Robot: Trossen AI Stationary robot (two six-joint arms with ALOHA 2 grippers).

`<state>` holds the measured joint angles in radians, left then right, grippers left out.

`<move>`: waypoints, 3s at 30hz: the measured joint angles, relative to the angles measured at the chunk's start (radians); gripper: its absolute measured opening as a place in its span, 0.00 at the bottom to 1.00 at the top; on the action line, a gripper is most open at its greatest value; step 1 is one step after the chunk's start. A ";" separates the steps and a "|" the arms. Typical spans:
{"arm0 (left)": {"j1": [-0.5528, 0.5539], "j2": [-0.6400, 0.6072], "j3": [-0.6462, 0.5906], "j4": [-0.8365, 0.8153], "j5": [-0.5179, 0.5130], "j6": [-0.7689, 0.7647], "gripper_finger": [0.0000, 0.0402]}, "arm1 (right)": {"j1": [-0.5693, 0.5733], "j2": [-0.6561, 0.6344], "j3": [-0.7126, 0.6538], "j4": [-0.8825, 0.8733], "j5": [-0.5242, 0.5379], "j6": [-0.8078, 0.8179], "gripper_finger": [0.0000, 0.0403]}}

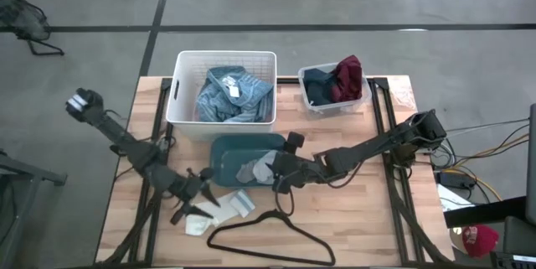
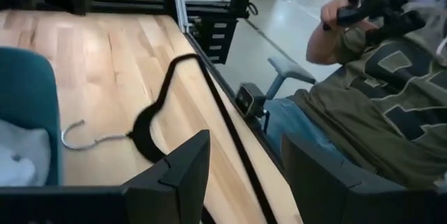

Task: Pick & Place Cloths
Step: Put the white and blue sock into the blue bin

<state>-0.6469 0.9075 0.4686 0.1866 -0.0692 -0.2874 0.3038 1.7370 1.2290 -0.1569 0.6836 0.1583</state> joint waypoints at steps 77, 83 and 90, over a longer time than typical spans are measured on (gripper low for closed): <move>-0.385 0.217 0.091 -0.213 -0.811 -0.074 0.04 | 0.003 0.000 -0.063 0.057 -0.003 0.071 0.56; -0.378 0.146 0.093 -0.190 -1.154 0.133 0.05 | 0.003 0.000 -0.079 0.085 -0.003 0.070 0.60; -0.292 0.086 0.093 -0.130 -1.287 0.242 0.05 | 0.003 0.000 -0.083 0.089 -0.002 0.070 0.65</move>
<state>-0.9385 0.9938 0.5617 0.0565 -1.3561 -0.0451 0.3073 1.7374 1.1461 -0.0677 0.6812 0.2283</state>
